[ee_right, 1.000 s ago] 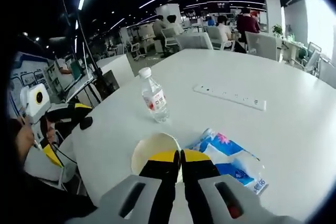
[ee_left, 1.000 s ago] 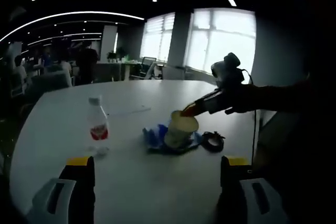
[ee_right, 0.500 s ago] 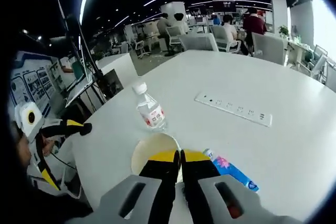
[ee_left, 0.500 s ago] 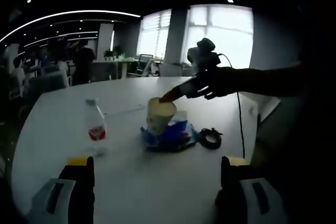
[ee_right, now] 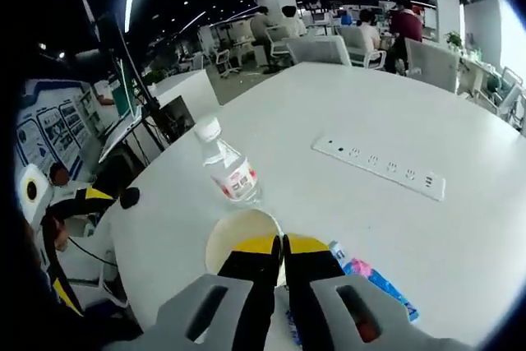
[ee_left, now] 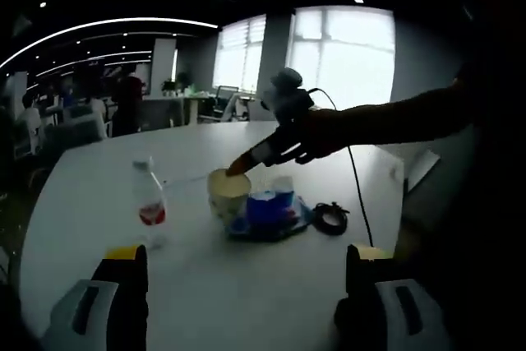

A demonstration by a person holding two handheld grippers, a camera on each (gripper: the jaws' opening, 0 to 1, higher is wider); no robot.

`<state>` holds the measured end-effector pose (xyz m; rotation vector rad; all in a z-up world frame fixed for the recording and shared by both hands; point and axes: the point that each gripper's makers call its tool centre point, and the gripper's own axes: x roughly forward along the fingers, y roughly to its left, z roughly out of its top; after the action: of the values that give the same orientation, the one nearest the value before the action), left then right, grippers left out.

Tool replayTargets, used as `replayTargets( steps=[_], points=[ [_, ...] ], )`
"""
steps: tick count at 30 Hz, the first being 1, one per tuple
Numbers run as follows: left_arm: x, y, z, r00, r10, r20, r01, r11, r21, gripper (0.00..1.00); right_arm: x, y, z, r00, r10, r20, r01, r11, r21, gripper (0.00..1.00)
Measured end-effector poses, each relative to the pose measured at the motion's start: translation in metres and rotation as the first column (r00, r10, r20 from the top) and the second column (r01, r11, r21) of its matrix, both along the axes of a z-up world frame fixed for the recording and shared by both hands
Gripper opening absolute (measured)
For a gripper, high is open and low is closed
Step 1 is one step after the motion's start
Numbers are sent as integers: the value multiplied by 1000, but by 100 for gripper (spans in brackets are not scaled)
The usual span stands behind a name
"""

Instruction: Arrange the tabletop items into an orderly group along one side of the table until the central work area is clear of visible clutter.

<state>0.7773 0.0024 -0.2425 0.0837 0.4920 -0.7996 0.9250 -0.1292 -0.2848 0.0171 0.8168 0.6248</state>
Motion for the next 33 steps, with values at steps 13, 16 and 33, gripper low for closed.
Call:
replayTargets(
  steps=[13,16,33],
  points=[
    [2,7,-8,1000,-18,17,18,1000,-4,99,29,13,-14,989,-135,-68,140,986,90,0],
    [4,8,-9,1000,-16,14,16,1000,-3,99,33,17,-16,987,-146,-69,152,985,87,0],
    [0,-11,-2,1000,-3,-17,4,1000,22,99,57,29,-44,982,-175,-73,177,984,30,0]
  ],
)
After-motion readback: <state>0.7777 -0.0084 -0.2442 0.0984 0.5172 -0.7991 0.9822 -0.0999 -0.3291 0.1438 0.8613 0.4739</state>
